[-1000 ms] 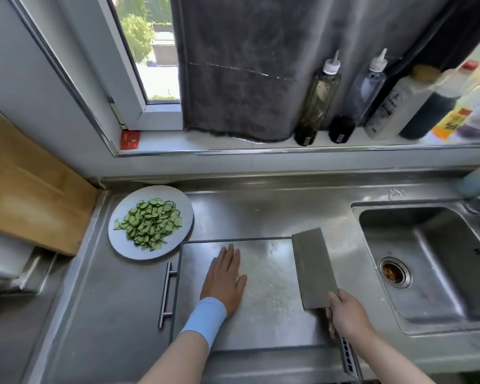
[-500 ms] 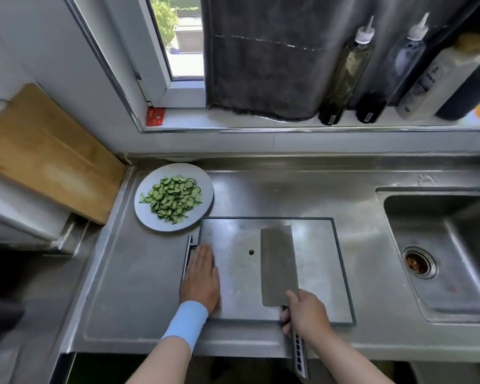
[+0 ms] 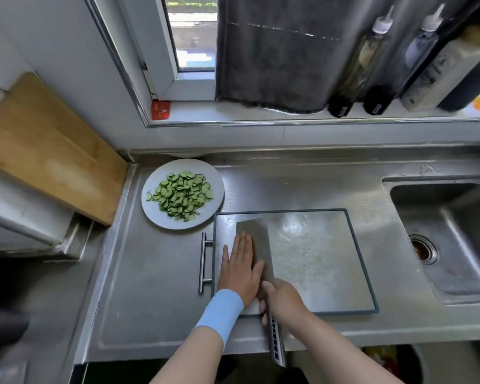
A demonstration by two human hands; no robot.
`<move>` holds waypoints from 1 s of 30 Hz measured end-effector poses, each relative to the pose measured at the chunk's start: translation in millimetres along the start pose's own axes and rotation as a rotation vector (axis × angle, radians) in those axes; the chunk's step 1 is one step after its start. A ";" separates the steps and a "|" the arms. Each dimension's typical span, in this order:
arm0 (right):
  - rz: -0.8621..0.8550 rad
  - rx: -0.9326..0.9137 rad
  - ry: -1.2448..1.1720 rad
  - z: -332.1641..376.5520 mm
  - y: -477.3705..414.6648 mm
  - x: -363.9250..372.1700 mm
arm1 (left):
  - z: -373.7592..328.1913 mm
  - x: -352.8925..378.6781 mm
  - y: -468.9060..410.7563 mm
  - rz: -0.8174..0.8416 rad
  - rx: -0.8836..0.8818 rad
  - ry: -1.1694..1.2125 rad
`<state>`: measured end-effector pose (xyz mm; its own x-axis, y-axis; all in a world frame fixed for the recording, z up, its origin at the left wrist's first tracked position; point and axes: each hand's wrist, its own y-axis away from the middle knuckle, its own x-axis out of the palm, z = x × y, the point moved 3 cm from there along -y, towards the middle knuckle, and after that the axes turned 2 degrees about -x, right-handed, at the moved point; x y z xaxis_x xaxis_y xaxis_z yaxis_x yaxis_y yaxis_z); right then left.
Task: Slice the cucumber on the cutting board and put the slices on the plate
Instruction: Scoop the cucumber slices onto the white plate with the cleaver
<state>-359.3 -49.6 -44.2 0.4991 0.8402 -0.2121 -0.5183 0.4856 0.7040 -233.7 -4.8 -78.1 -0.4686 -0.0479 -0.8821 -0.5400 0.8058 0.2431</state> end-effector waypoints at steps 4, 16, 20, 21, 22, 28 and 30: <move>0.039 -0.055 0.072 3.5 -5.4 -28.3 | 4.5 -28.6 -3.4 -0.267 0.042 0.246; 0.017 -0.254 0.929 42.3 -60.8 -137.5 | -15.3 -44.9 -72.5 -0.079 0.149 -0.088; 0.022 -0.386 0.853 50.7 -83.9 -156.2 | -20.3 -53.6 -91.1 -0.087 0.082 -0.215; 0.023 -0.422 0.847 52.4 -87.6 -159.6 | -20.4 -54.7 -94.0 -0.086 0.064 -0.219; 0.021 -0.455 0.842 52.7 -91.9 -162.7 | -21.2 -56.4 -96.1 -0.085 0.051 -0.221; 0.027 -0.636 1.023 54.5 -110.6 -171.4 | -30.2 -61.5 -116.2 -0.031 0.027 -0.248; 0.065 -0.677 1.040 55.3 -116.2 -176.0 | -35.4 -62.3 -128.0 -0.010 0.013 -0.169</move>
<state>-348.5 -267.2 -51.1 -0.1681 0.5097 -0.8438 -0.9297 0.2025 0.3075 -160.1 -125.9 -40.0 -0.3379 0.0429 -0.9402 -0.5343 0.8136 0.2291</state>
